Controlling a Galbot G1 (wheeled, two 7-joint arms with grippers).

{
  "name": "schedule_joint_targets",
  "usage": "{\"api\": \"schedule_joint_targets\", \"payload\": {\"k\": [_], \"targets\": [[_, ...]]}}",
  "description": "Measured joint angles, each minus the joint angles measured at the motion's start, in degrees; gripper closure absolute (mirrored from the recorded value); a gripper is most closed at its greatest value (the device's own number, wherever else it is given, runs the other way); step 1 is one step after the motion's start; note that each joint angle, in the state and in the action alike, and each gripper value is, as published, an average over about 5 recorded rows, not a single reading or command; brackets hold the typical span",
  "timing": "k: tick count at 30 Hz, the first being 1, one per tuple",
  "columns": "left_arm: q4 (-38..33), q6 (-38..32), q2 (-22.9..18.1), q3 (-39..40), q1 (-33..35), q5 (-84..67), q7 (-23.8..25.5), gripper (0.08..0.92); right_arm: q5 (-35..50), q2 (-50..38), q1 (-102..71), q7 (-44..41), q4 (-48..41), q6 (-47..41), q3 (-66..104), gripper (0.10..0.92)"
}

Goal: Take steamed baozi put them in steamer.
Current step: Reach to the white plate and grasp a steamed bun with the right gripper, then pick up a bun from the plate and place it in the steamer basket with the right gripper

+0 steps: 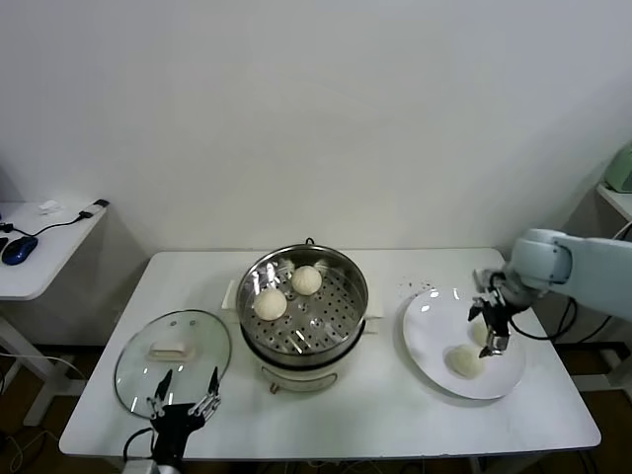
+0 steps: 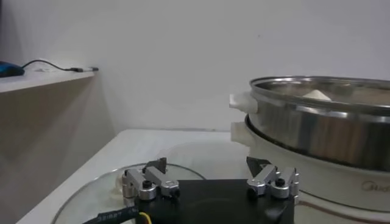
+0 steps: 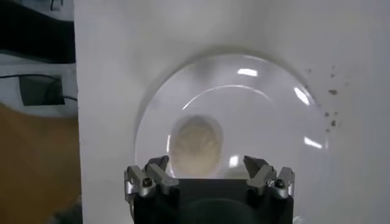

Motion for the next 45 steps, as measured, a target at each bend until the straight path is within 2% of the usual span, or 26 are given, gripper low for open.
{"api": "schedule_joint_targets", "payload": {"k": [20, 23, 29, 37, 45], "targets": [[0.1, -0.5, 0.0, 0.2, 0.3, -0.1, -0.1, 0.177, -3.2, 1.0, -13.6, 3.7, -3.8, -3.8, 10.7, 0.207], [0.1, -0.5, 0.0, 0.2, 0.2, -0.1, -0.1, 0.177, -3.4, 1.0, -14.2, 3.9, -3.9, -4.2, 11.3, 0.249], [-0.1, -0.5, 0.0, 0.2, 0.2, 0.0, -0.1, 0.177, -3.4, 0.9, -14.3, 3.9, -3.5, -4.5, 11.7, 0.386], [-0.6, -0.5, 0.0, 0.2, 0.5, 0.2, -0.2, 0.177, -1.9, 1.6, -7.2, 2.0, -3.0, -2.8, 8.0, 0.405], [-0.8, -0.5, 0.0, 0.8, 0.3, 0.7, -0.2, 0.177, 2.0, 8.4, 9.9, -2.8, -3.0, 3.1, 2.2, 0.405]]}}
